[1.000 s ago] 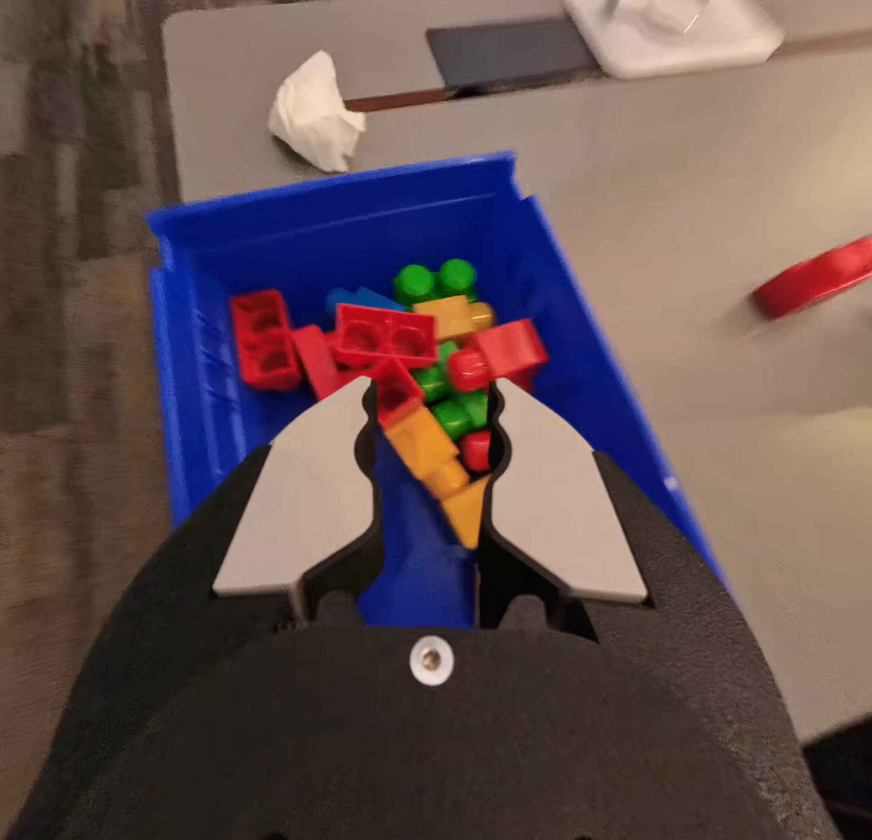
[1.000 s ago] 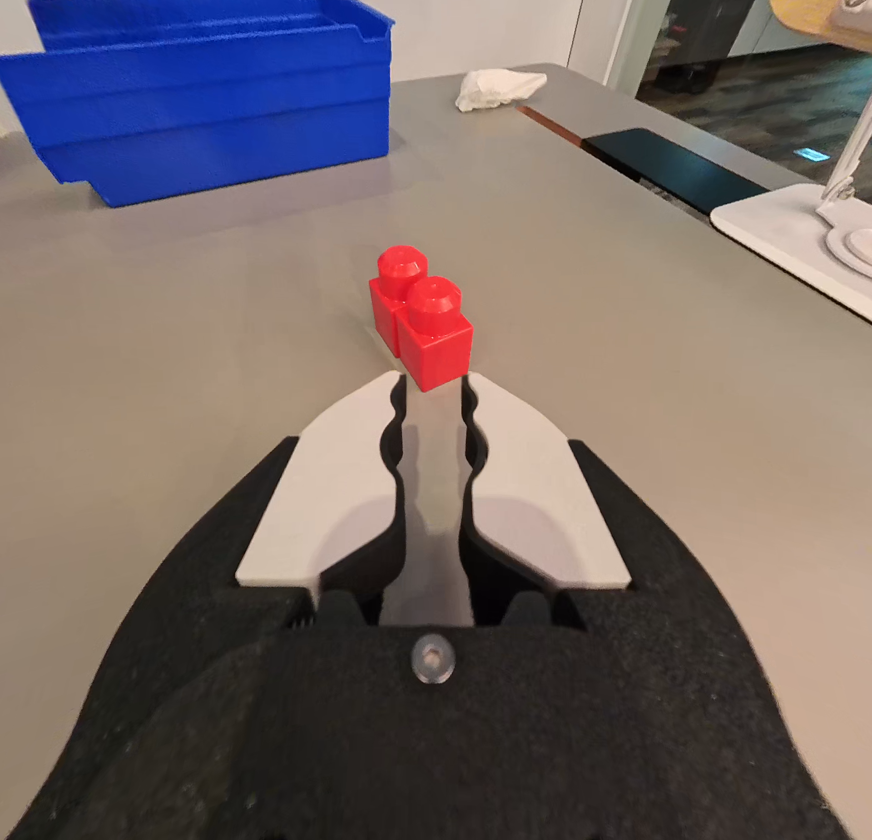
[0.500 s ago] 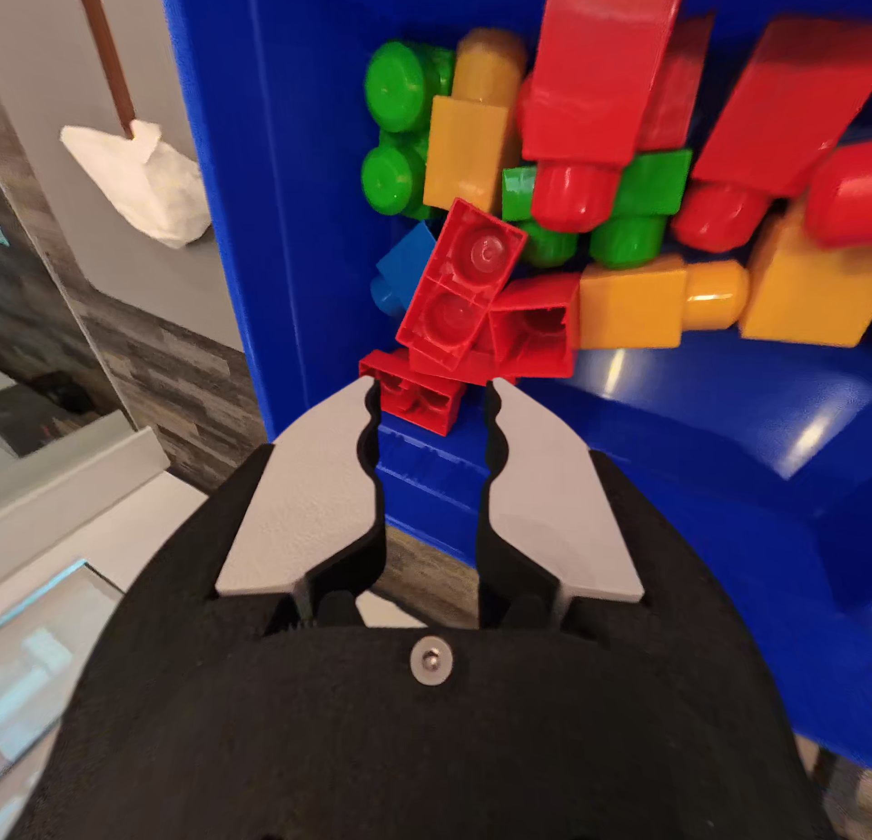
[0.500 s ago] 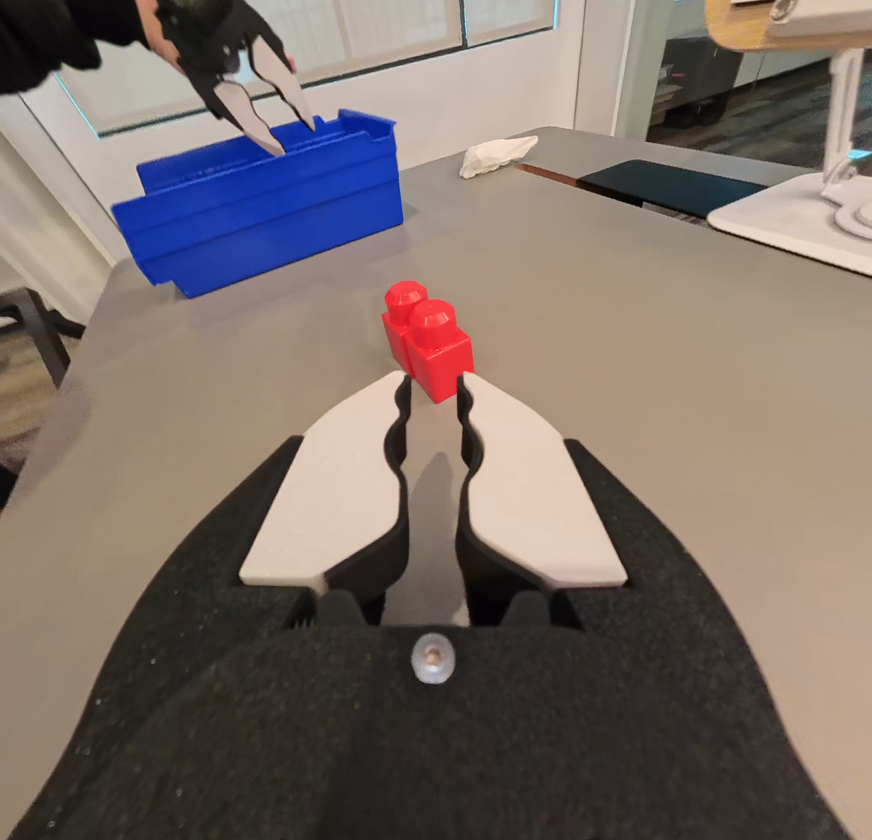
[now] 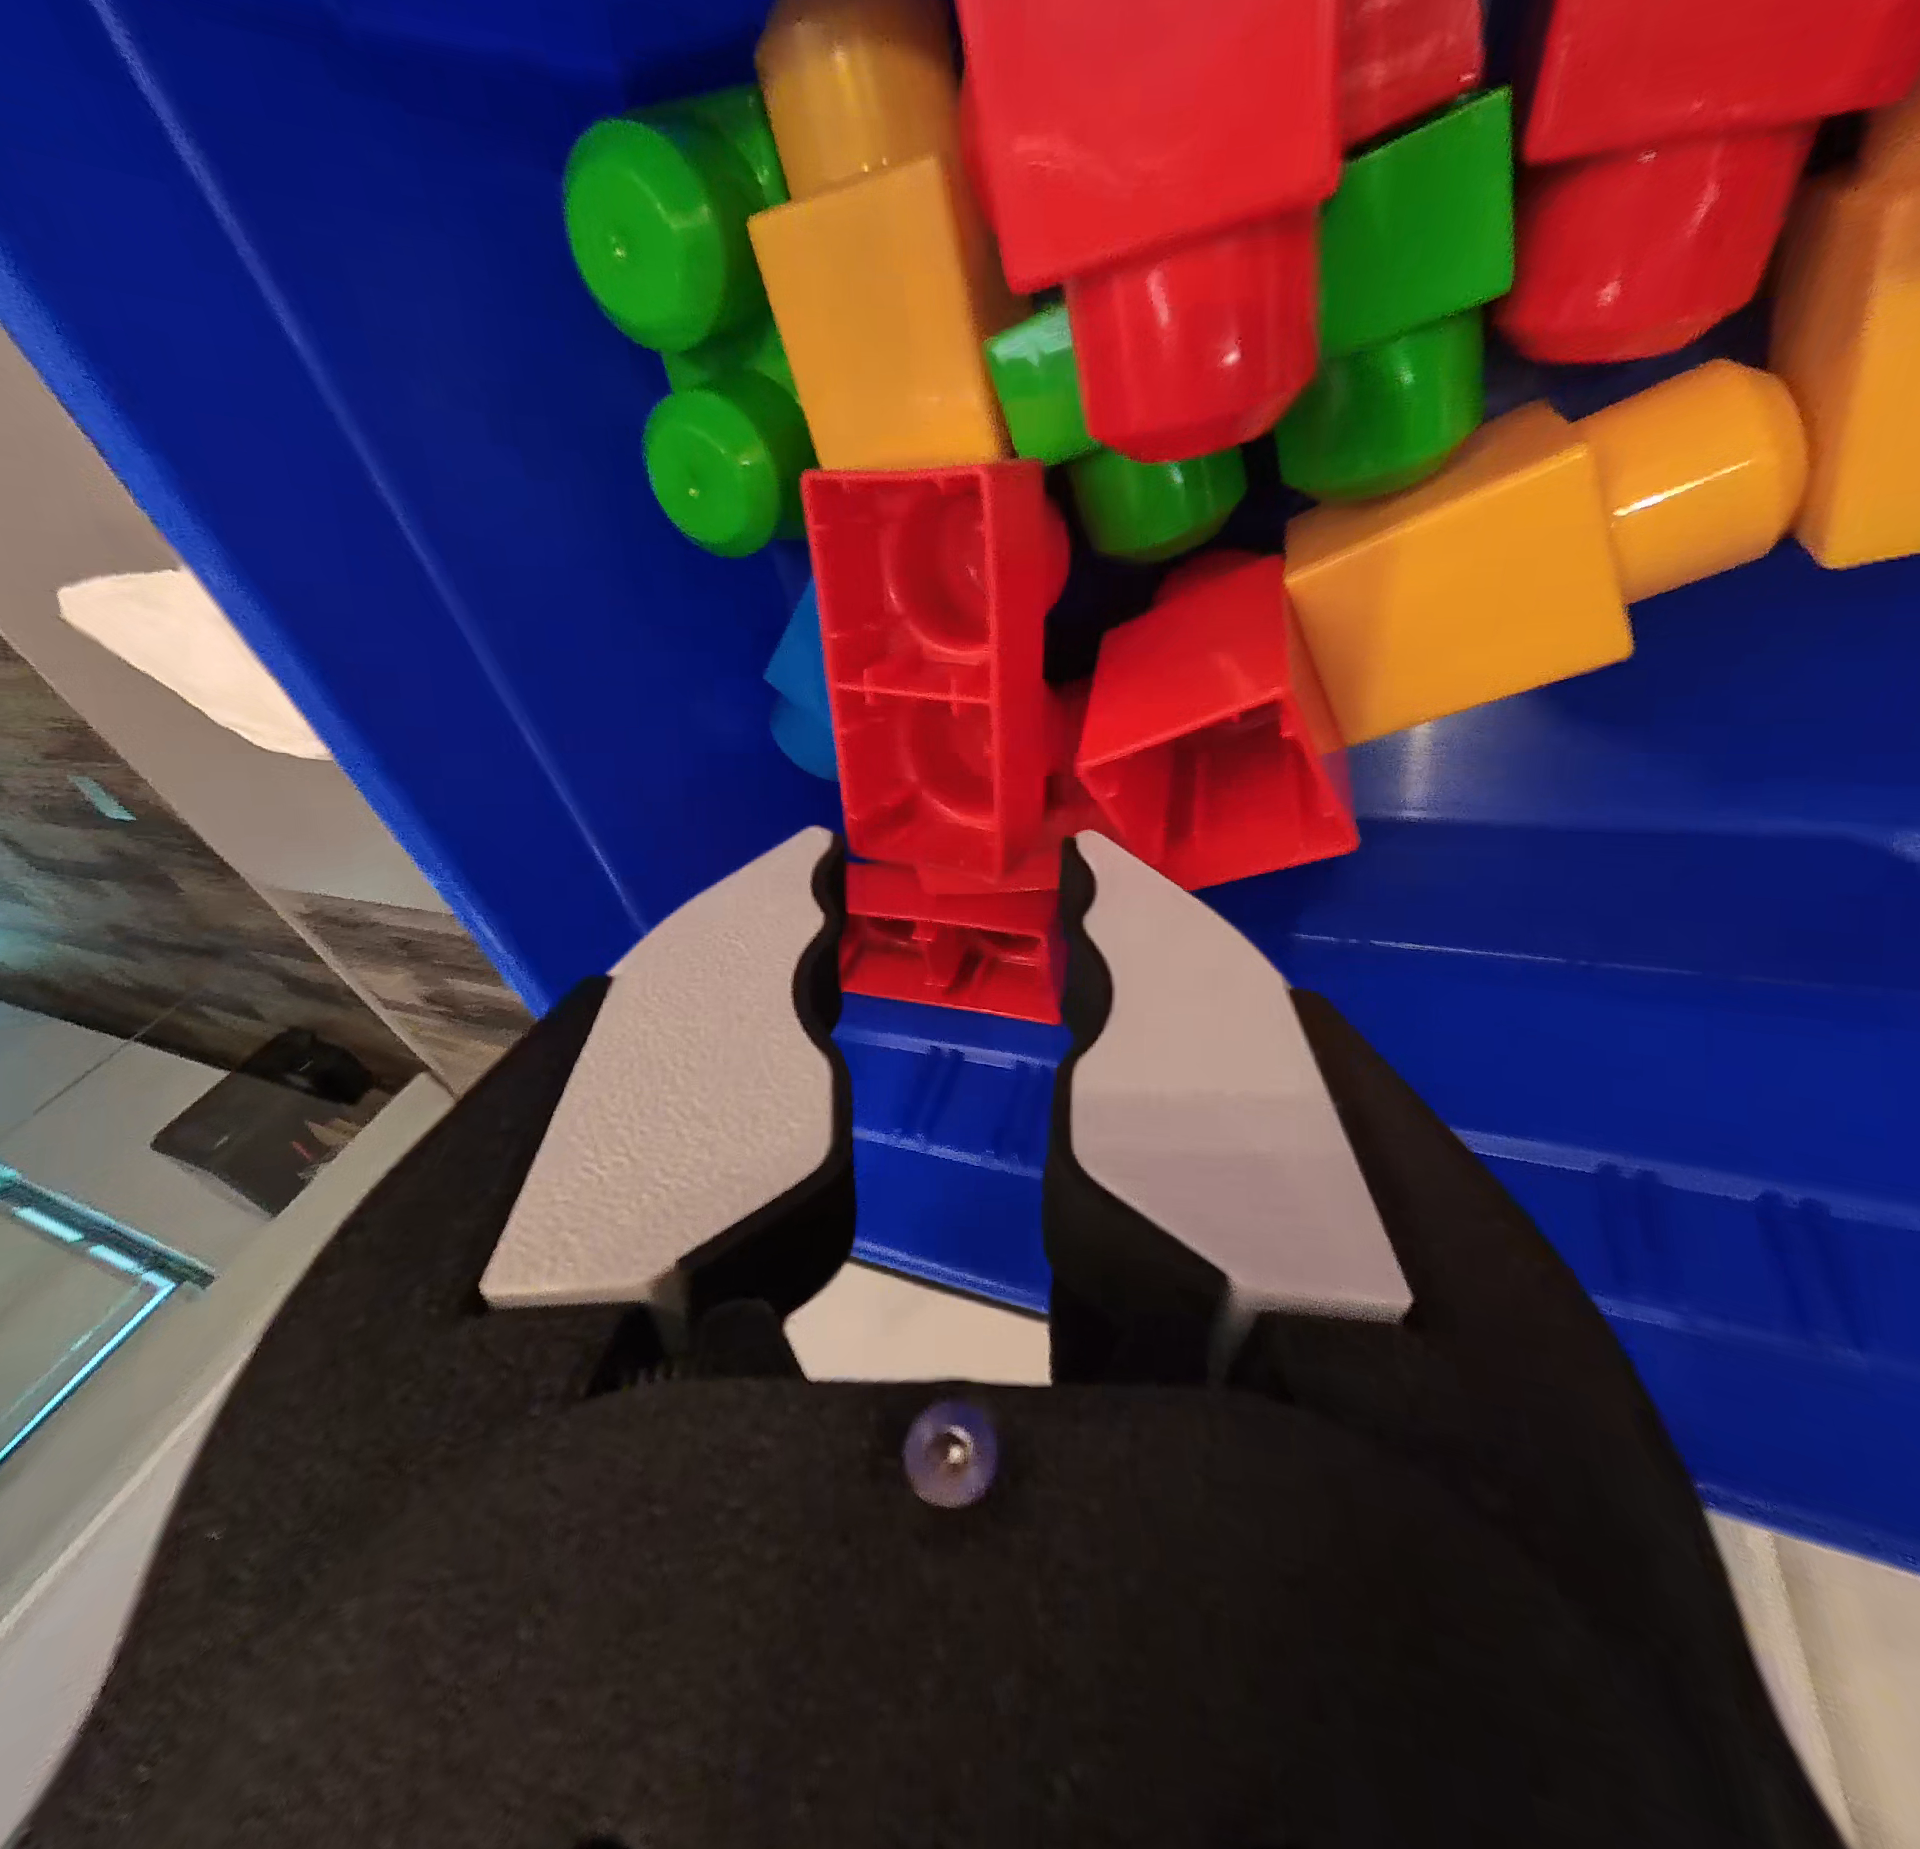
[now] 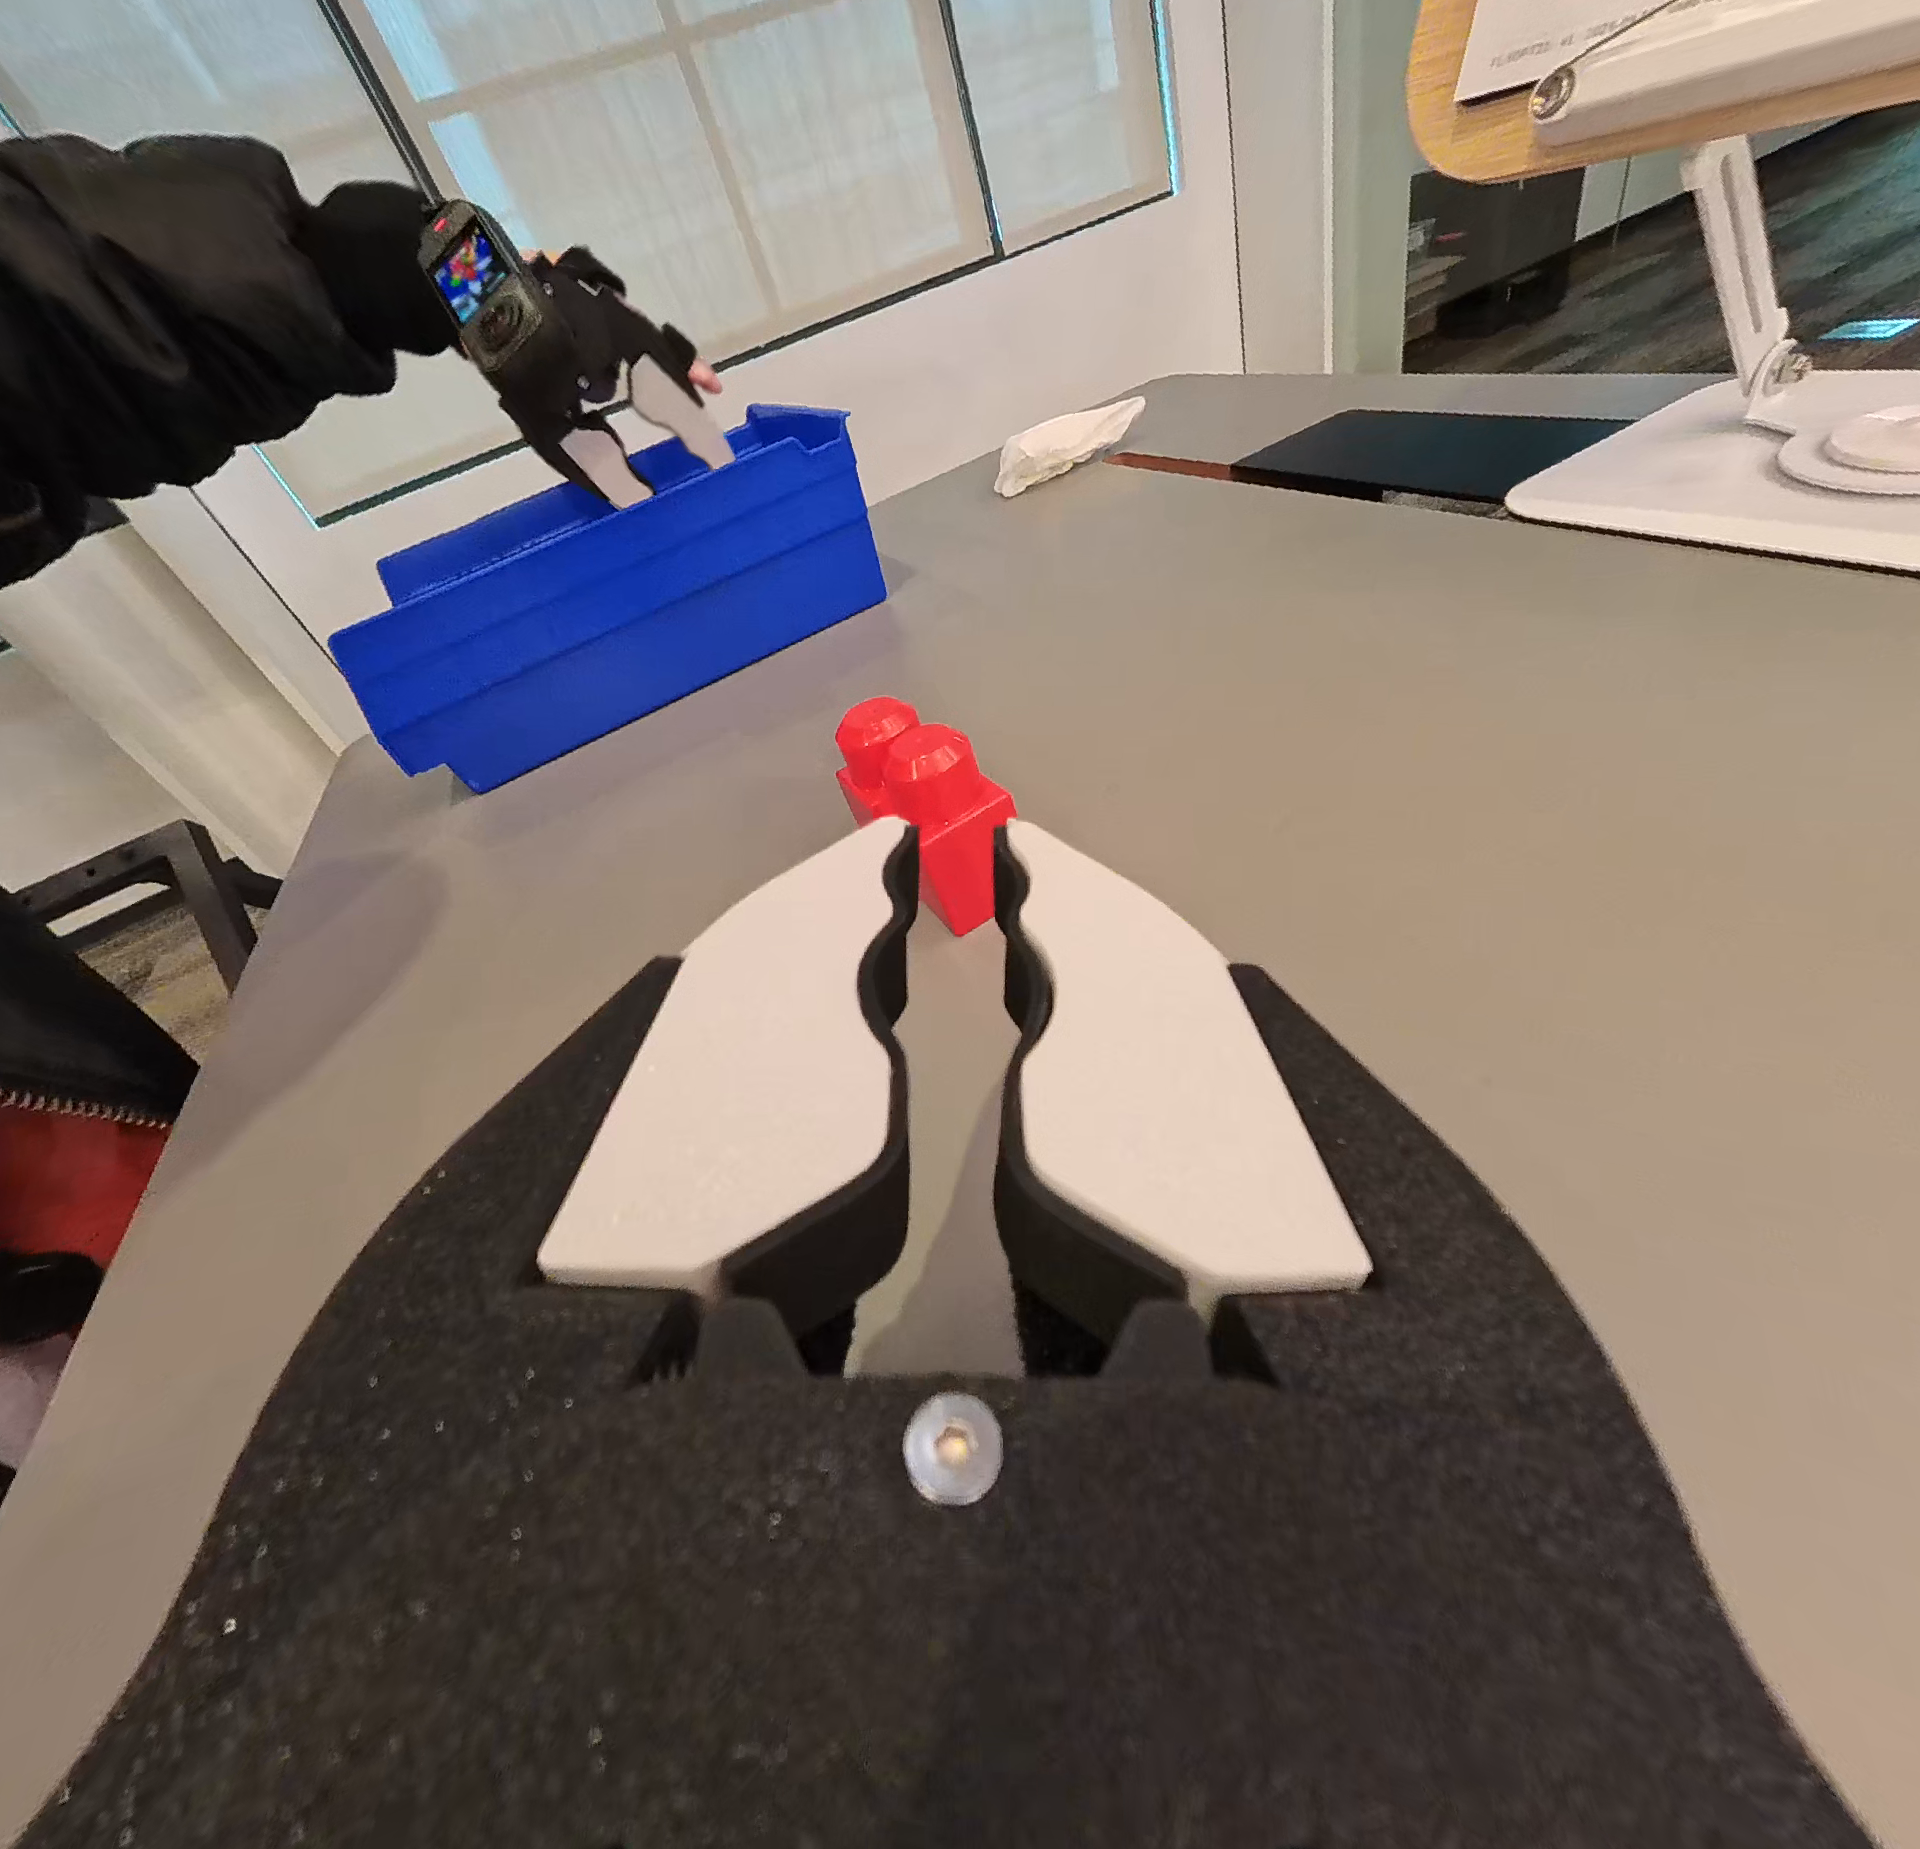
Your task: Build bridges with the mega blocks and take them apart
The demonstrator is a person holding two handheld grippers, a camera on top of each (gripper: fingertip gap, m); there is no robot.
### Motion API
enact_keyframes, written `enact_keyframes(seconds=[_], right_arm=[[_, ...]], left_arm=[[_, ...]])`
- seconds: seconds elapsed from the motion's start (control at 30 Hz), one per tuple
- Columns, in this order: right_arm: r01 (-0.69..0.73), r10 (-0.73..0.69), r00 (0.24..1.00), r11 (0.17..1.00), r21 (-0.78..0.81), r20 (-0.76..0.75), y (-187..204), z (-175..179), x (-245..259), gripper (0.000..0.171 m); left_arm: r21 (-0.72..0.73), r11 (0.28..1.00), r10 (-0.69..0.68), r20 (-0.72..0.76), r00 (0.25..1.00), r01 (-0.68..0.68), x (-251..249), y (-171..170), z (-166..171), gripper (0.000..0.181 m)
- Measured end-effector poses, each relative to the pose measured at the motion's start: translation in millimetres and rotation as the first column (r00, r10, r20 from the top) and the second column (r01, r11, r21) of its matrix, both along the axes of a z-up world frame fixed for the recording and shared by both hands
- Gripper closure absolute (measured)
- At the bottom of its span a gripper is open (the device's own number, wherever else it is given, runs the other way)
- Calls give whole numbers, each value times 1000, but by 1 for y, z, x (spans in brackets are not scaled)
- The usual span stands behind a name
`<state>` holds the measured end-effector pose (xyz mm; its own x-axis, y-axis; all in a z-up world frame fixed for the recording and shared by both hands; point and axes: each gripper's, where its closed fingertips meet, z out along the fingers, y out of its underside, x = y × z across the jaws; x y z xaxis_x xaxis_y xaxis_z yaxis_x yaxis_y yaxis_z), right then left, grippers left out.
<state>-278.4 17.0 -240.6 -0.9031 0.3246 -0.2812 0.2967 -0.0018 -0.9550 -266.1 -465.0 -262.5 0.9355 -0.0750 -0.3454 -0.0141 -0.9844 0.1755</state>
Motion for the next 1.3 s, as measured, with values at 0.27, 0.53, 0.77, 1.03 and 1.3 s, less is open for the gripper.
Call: enact_keyframes(seconds=[0.27,0.53,0.77,1.03,1.3], right_arm=[[-28,27,1000,999,26,5,-5,-5,4,158],[-43,43,999,999,21,17,-6,-5,6,158],[-66,66,998,998,10,14,-9,-3,10,158],[-63,62,995,998,-9,-80,-25,24,20,149],[-191,120,939,961,-199,-322,-91,146,80,127]], left_arm=[[11,998,60,56,997,-61,-6,2,-8,139],[2,996,87,58,994,-88,-6,1,-18,144],[257,942,262,-175,949,-213,-12,6,34,144],[731,647,523,-218,824,-217,23,87,114,143],[997,59,399,31,916,-59,70,280,191,144]])
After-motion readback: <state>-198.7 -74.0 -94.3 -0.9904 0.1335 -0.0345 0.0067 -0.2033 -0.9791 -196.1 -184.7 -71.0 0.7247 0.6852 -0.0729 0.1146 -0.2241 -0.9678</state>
